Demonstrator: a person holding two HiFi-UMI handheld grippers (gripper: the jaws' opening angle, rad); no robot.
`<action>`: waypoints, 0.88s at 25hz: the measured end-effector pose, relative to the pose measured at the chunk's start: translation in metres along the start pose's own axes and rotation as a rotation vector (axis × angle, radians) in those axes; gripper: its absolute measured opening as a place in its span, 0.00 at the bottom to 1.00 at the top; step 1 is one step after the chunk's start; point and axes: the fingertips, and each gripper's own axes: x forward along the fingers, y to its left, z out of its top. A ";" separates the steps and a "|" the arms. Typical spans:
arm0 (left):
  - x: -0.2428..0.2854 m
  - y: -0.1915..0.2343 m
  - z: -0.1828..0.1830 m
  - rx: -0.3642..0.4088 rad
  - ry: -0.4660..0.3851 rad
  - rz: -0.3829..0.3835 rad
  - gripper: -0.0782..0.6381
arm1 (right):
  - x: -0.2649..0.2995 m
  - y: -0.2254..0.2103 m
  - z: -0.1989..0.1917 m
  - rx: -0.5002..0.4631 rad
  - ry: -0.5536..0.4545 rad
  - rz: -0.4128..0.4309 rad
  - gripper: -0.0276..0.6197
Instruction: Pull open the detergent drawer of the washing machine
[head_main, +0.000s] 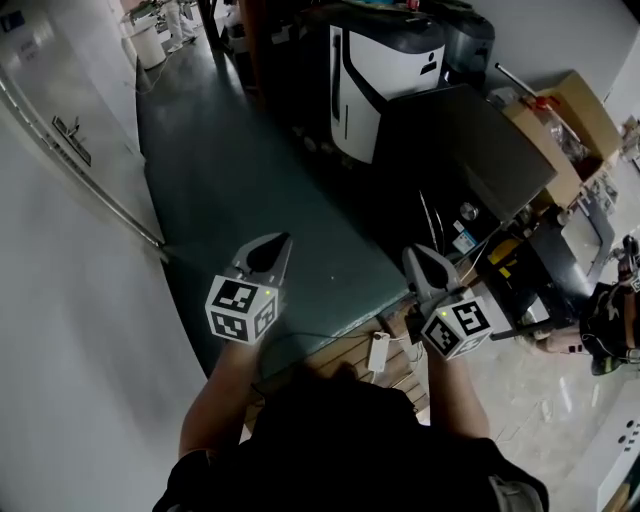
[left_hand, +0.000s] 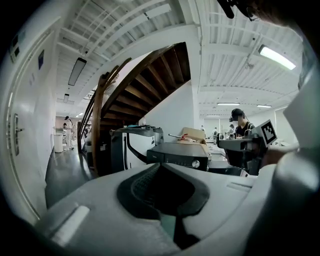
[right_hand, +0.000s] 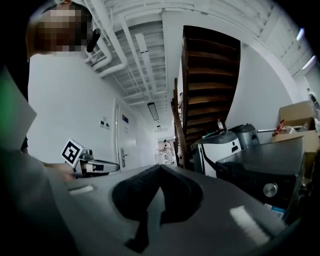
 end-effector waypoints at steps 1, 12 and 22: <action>0.002 -0.004 0.000 0.001 0.001 -0.002 0.12 | -0.005 -0.004 -0.002 0.012 0.000 -0.001 0.05; 0.015 -0.056 -0.008 -0.005 0.016 0.003 0.12 | -0.066 -0.020 -0.046 0.142 0.092 0.039 0.05; 0.033 -0.062 -0.015 -0.025 0.026 -0.008 0.12 | -0.068 -0.033 -0.067 0.161 0.158 0.033 0.05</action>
